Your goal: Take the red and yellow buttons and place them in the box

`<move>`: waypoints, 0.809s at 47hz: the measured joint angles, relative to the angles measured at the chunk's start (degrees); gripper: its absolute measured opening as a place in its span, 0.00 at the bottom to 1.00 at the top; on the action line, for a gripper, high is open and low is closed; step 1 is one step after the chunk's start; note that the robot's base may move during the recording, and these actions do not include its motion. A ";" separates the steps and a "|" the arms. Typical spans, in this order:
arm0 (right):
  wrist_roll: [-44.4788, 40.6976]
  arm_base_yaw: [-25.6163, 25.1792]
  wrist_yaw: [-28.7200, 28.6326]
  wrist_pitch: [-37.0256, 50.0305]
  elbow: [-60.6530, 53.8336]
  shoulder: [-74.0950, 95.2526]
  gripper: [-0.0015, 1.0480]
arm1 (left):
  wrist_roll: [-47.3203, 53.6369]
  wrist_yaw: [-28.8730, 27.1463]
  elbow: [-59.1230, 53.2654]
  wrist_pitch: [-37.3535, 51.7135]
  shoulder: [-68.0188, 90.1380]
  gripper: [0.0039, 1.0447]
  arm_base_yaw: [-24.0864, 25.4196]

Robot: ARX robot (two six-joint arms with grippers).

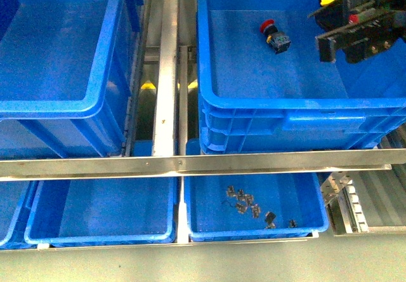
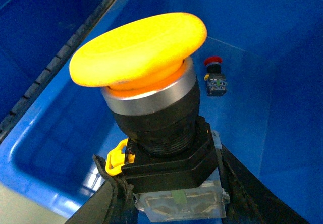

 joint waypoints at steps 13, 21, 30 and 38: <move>-2.75 -3.48 -0.48 -7.87 22.91 20.17 0.32 | -0.02 0.00 0.00 0.00 0.00 0.91 0.00; 0.81 -4.79 1.92 -16.96 41.46 33.24 0.32 | 0.07 0.00 0.00 0.00 0.00 0.93 0.00; 6.73 -6.97 6.82 -31.69 69.92 51.30 0.32 | 0.07 0.00 0.00 0.00 0.00 0.93 0.00; 9.46 -8.52 10.95 -42.71 89.88 62.84 0.32 | 0.07 0.00 0.00 0.00 0.00 0.93 0.00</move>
